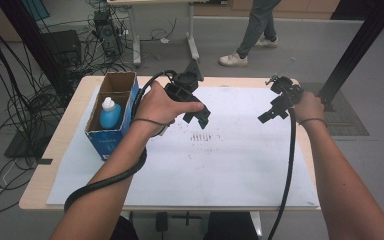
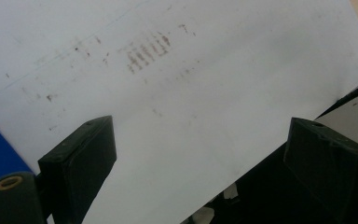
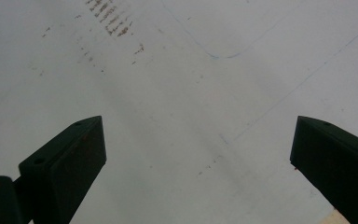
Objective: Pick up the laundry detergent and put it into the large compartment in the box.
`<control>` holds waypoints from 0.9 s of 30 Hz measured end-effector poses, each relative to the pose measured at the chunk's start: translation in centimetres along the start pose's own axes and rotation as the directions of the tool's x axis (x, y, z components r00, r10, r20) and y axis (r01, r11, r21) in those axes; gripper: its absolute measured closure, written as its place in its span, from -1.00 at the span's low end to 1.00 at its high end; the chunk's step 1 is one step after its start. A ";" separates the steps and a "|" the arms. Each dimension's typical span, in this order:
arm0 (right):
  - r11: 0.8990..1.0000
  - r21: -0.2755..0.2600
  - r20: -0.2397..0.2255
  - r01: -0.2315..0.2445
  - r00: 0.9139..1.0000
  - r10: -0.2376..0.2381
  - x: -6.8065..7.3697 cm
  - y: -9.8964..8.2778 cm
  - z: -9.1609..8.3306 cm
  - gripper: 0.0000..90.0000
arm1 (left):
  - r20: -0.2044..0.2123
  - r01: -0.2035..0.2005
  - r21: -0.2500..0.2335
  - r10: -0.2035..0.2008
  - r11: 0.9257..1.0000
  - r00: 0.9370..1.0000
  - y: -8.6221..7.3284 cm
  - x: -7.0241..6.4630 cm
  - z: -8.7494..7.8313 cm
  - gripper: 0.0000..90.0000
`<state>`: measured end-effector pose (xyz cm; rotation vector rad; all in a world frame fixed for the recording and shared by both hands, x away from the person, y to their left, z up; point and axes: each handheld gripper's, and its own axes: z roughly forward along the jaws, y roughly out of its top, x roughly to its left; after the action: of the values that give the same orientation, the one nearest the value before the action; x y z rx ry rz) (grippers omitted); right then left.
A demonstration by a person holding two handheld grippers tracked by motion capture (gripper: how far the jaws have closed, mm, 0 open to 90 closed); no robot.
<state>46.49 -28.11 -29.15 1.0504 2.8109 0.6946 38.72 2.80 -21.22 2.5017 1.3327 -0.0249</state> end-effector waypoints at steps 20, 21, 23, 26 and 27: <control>1.000 0.002 -0.006 -0.005 1.000 0.005 0.2 0.0 0.1 -0.93 | 0.000 0.009 -0.001 -0.009 1.000 1.000 -0.4 0.5 -0.1 -0.78; 1.000 0.003 -0.008 -0.001 1.000 0.001 0.2 0.0 0.1 -0.93 | 0.001 0.011 0.000 -0.011 1.000 1.000 -0.4 0.5 -0.1 -0.78; 1.000 0.001 -0.009 -0.002 1.000 0.002 0.2 0.0 0.2 -0.93 | 0.003 0.012 0.000 -0.012 1.000 1.000 -0.5 0.5 -0.1 -0.79; 1.000 0.001 -0.009 -0.001 1.000 0.001 0.2 0.0 0.2 -0.93 | 0.003 0.012 0.000 -0.012 1.000 1.000 -0.5 0.5 0.0 -0.78; 1.000 0.000 -0.008 -0.001 1.000 0.001 0.2 0.0 0.2 -0.93 | 0.004 0.013 -0.001 -0.013 1.000 1.000 -0.5 0.5 0.0 -0.78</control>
<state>46.35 -27.95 -29.29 1.0513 2.8171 0.7001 38.57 3.44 -21.47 2.4905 1.3472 -0.0314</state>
